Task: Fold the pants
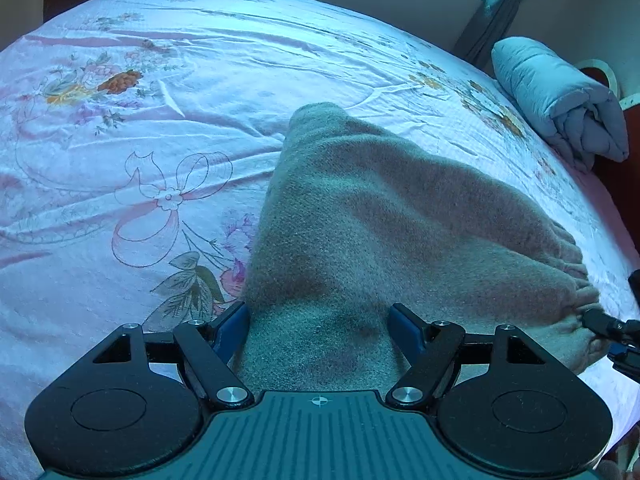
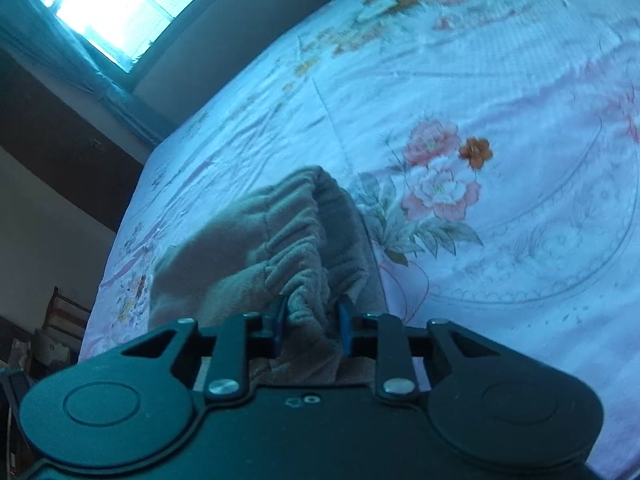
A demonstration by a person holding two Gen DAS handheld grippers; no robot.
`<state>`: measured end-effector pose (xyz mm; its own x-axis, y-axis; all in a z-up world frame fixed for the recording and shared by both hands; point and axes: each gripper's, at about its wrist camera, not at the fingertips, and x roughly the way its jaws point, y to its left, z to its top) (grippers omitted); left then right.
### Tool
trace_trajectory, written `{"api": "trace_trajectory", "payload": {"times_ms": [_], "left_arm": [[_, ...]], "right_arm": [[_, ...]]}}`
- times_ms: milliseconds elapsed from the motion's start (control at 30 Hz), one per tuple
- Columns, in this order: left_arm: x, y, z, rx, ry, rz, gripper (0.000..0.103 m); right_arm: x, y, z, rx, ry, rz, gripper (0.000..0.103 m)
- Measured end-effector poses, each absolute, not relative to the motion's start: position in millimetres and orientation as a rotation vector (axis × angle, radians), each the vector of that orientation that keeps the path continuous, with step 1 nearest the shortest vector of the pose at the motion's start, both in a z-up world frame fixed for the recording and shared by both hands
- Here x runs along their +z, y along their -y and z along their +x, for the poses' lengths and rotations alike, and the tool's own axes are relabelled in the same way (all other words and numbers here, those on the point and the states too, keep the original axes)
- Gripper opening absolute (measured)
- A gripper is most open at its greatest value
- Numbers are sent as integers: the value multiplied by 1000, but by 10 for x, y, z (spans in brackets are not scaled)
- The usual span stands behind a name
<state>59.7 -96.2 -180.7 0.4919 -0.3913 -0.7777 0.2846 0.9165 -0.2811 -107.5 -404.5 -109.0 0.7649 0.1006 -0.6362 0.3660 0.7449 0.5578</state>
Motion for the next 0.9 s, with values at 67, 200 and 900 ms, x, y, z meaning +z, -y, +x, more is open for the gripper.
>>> {"api": "trace_trajectory", "payload": {"times_ms": [67, 200, 900], "left_arm": [[-1861, 989, 615, -403, -989, -101, 82], [-1936, 903, 699, -399, -1040, -173, 84], [-1520, 1091, 967, -369, -977, -98, 84]], "right_arm": [[-1187, 4026, -1076, -197, -734, 697, 17], [-1377, 4103, -1026, -246, -772, 716, 32], [-756, 3840, -842, -248, -669, 389, 80]]}}
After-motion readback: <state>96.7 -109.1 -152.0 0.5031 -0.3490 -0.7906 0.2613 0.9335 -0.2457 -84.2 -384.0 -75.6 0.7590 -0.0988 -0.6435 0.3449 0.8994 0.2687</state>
